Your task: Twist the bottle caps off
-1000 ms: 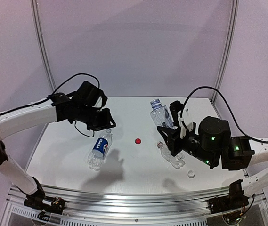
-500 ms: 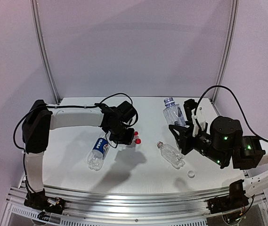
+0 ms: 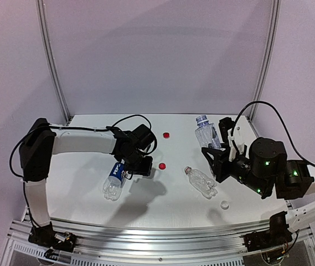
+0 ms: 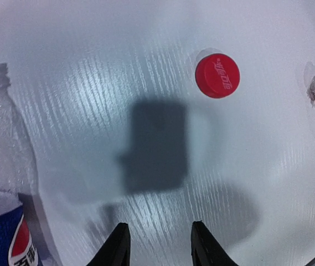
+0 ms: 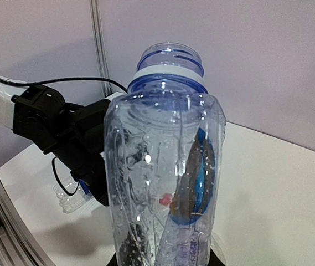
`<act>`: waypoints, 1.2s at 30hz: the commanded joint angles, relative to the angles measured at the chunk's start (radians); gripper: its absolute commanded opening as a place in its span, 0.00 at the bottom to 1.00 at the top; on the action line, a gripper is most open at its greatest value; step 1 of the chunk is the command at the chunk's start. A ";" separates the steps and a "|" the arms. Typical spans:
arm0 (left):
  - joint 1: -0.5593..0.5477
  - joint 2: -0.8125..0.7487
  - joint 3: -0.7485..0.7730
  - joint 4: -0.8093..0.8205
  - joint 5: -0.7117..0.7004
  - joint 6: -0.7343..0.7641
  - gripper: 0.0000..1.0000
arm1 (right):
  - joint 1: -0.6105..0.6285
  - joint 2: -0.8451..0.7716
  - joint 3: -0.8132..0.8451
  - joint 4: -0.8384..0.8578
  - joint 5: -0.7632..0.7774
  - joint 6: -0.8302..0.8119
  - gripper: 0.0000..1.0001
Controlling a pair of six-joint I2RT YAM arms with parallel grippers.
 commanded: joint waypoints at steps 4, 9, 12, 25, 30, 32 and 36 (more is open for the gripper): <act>-0.006 -0.183 -0.094 0.074 -0.014 -0.012 0.50 | 0.008 -0.003 -0.030 0.014 0.012 -0.008 0.00; -0.016 -0.256 -0.129 0.085 -0.028 -0.005 0.65 | 0.008 0.002 -0.032 0.022 0.006 -0.018 0.00; -0.026 -0.302 -0.138 0.091 -0.037 0.011 0.83 | 0.008 -0.003 -0.035 0.022 0.003 -0.019 0.00; -0.015 -0.640 -0.131 0.222 0.503 0.042 0.99 | -0.058 -0.014 -0.090 0.151 -0.365 -0.046 0.00; -0.013 -0.686 -0.082 0.195 0.659 0.037 0.96 | -0.107 -0.004 -0.080 0.184 -0.535 -0.050 0.00; -0.015 -0.686 -0.054 0.186 0.688 0.029 0.94 | -0.119 0.012 -0.061 0.183 -0.601 -0.059 0.00; -0.026 -0.658 -0.003 0.161 0.711 0.013 0.90 | -0.127 0.047 -0.030 0.192 -0.696 -0.076 0.00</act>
